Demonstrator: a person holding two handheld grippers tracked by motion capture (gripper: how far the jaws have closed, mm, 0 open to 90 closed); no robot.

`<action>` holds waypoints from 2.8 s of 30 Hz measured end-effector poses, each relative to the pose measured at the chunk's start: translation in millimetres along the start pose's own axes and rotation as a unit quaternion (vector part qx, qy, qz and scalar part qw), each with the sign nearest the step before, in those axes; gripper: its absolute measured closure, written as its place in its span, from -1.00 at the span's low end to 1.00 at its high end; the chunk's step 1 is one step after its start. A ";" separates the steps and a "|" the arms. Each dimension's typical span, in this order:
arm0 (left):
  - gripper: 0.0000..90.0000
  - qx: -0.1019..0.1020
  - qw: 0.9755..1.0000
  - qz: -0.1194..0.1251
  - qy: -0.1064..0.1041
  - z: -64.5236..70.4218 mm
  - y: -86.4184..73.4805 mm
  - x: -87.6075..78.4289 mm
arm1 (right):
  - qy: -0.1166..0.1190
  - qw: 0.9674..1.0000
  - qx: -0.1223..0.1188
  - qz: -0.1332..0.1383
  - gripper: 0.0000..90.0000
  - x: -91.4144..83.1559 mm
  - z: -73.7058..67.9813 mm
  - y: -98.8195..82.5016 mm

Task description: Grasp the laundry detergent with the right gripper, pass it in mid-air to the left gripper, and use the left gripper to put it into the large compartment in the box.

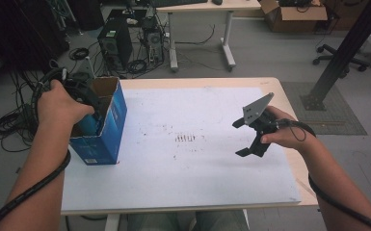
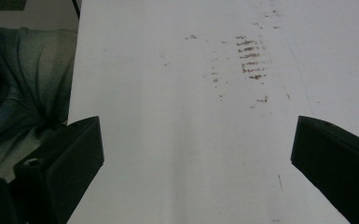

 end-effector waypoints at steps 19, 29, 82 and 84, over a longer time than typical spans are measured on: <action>-0.15 -0.001 1.000 -0.005 -0.002 -3.5 -1.2 26.6 | 0.003 1.000 0.005 -0.001 -0.95 3.1 0.5 -3.4; -0.15 0.002 1.000 -0.014 -0.003 -2.2 -1.0 35.7 | 0.001 1.000 0.002 -0.015 -0.95 1.2 3.0 -1.4; -0.35 -0.007 1.000 -0.013 0.000 -1.8 -1.8 18.7 | -0.008 1.000 0.012 0.001 -0.95 -3.5 3.8 -8.1; -0.37 -0.009 1.000 -0.015 0.002 -2.2 -2.4 17.5 | -0.009 1.000 0.012 0.000 -0.95 -3.4 3.7 -8.2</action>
Point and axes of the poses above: each handheld gripper's, and its own axes: x roughly forward along the jaws, y roughly out of its top, z roughly to its right, the point moved 7 cm from there along x, roughly forward along the jaws, and after that the axes turned 9 degrees about x, right-handed, at the moved point
